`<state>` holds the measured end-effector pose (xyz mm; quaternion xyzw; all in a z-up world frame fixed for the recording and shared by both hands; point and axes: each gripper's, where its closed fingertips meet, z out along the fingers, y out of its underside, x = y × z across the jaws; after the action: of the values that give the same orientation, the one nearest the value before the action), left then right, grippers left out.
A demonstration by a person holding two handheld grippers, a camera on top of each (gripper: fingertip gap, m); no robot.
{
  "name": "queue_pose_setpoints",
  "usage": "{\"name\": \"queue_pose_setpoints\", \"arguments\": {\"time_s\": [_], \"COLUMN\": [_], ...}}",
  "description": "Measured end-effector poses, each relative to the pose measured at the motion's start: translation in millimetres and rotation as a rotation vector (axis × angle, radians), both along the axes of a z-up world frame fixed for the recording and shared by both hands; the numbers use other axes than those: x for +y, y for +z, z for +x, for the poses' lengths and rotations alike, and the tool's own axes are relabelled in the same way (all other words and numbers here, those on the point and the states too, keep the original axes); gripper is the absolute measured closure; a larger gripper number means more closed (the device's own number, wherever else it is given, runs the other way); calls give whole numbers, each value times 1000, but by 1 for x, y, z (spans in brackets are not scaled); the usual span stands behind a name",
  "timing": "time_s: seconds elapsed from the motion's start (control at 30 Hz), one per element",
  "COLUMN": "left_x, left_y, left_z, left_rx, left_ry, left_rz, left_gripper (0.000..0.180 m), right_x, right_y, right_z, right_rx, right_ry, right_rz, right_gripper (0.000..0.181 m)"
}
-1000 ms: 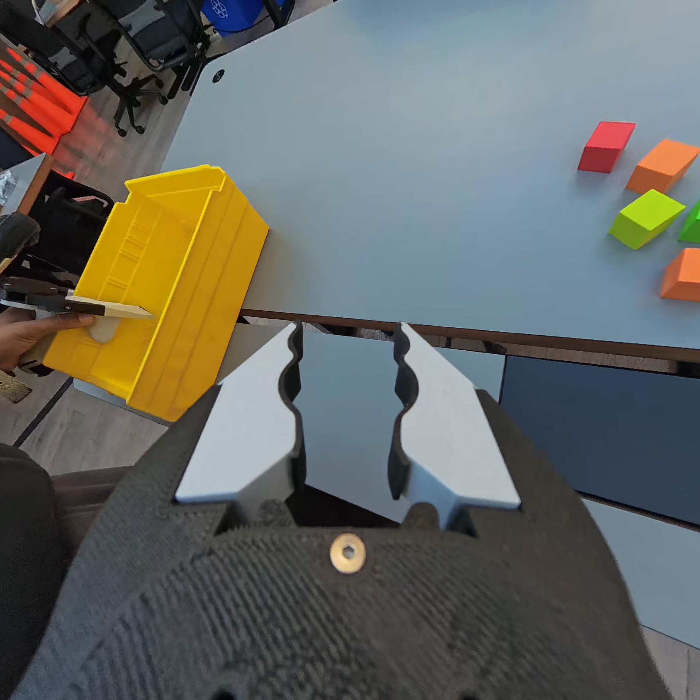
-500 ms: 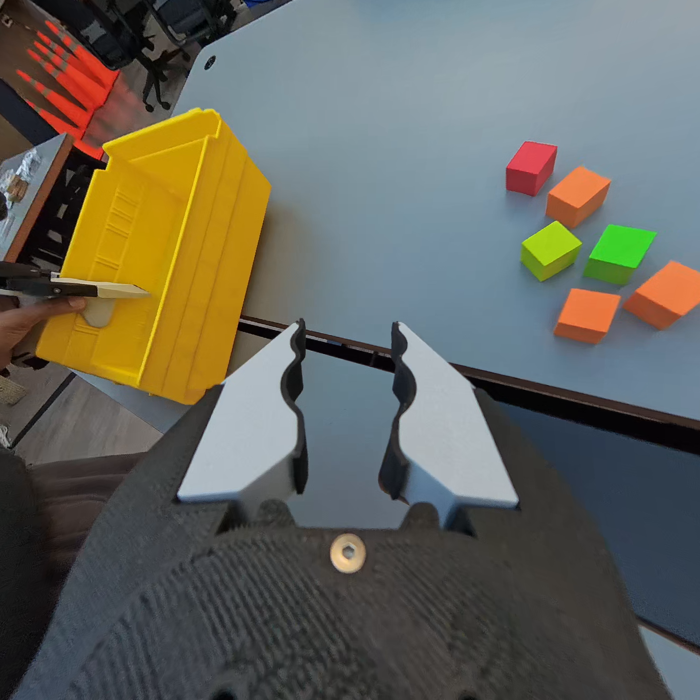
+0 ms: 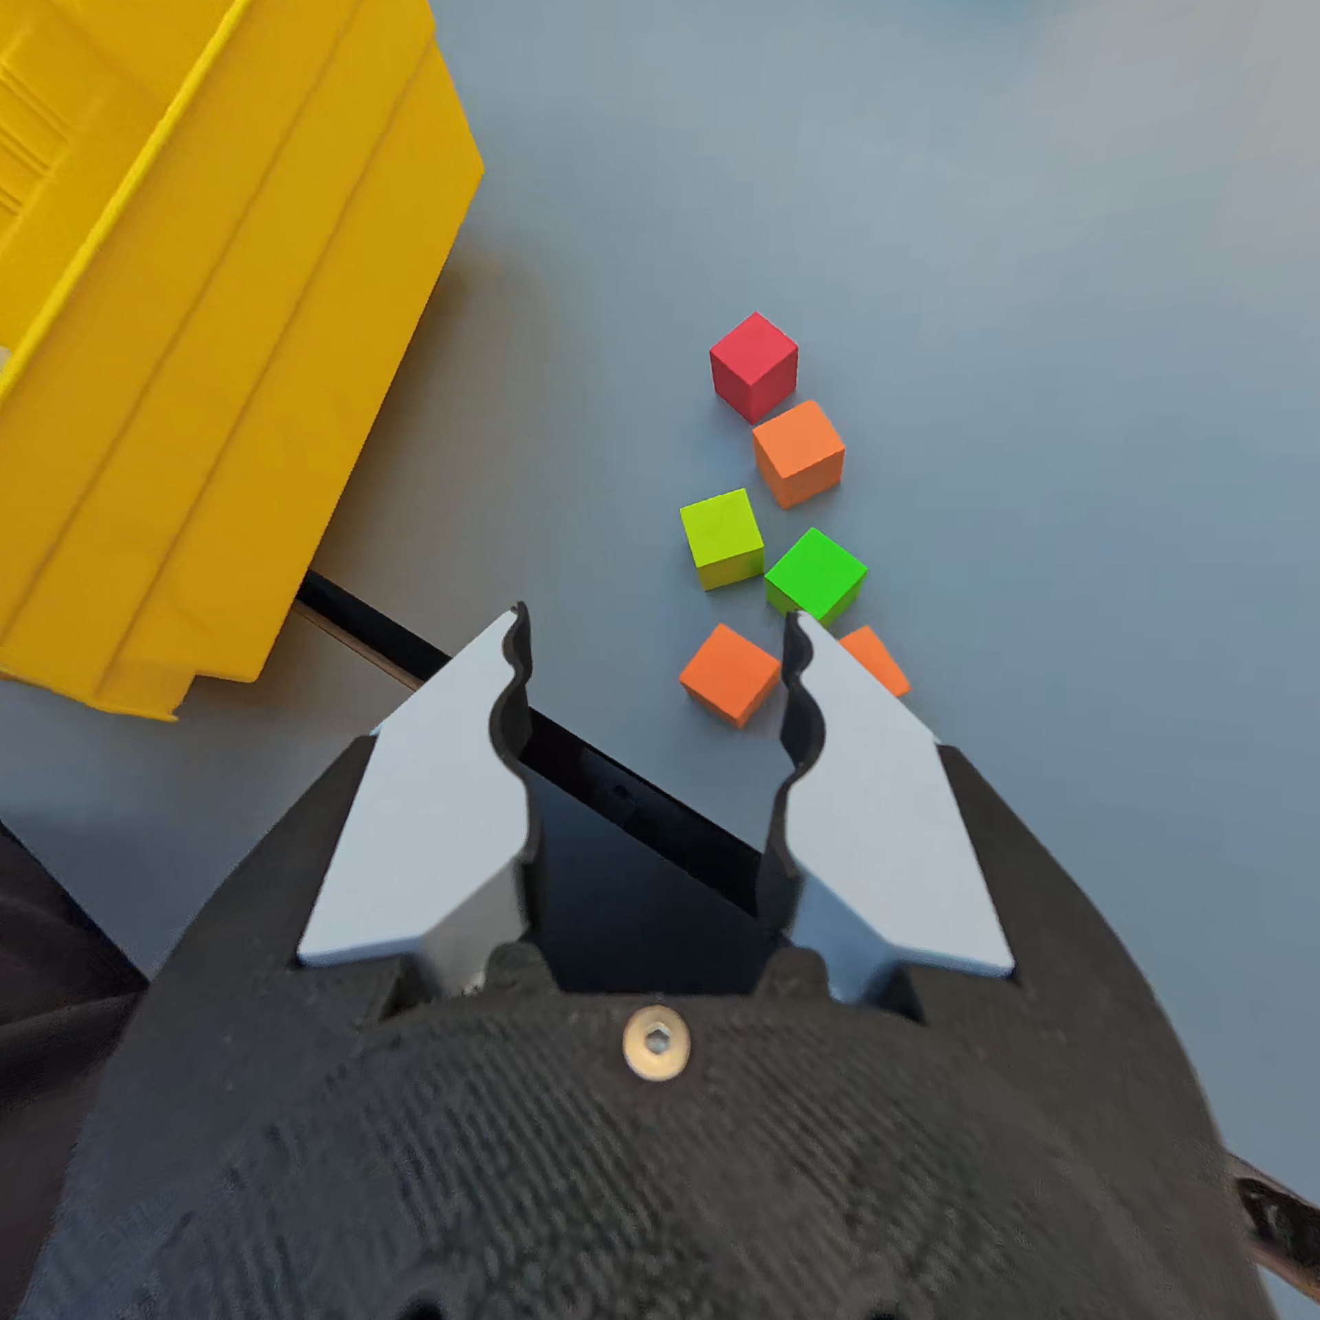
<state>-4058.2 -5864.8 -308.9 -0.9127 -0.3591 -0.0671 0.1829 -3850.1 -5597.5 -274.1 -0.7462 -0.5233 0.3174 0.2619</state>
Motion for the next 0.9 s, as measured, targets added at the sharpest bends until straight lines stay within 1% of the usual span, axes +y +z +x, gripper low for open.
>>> {"name": "queue_pose_setpoints", "arguments": {"time_s": [0.07,0.2,0.23,0.3,0.4,0.53,0.57,0.63,0.67,0.7,0.73,0.77,0.8,0.9], "left_x": [6,15,17,22,29,40,42,46,47,47,47,46,46,46], "left_y": [-4,-11,-11,-12,-12,-14,-14,-14,-14,-15,-15,-16,-17,-18], "left_z": [8,19,21,23,23,24,24,25,26,26,26,27,27,27], "left_rx": [-10,-30,-32,-27,-19,-7,-9,-10,-9,-8,-7,-5,-3,0], "left_ry": [6,18,20,15,12,12,15,17,17,17,16,15,13,7], "left_rz": [-16,-31,-31,-38,-46,-54,-51,-48,-47,-46,-46,-46,-46,-43], "left_gripper": [163,163,163,163,163,162,162,162,161,161,161,160,160,159], "right_x": [4,27,32,34,34,34,35,38,37,37,36,36,34,32], "right_y": [-9,-32,-39,-49,-49,-52,-55,-56,-56,-56,-57,-57,-57,-48], "right_z": [-1,-1,-1,-2,-13,-29,-31,-34,-35,-36,-36,-37,-37,-38], "right_rx": [-36,-126,-145,-149,-92,-83,-97,-102,-103,-109,-117,-124,-125,-92], "right_ry": [39,22,5,7,18,49,50,46,48,50,60,72,83,92], "right_rz": [76,254,260,211,139,84,72,77,64,52,48,41,28,4], "right_gripper": [93,76,80,79,80,91,90,104,107,116,130,134,152,153]}}
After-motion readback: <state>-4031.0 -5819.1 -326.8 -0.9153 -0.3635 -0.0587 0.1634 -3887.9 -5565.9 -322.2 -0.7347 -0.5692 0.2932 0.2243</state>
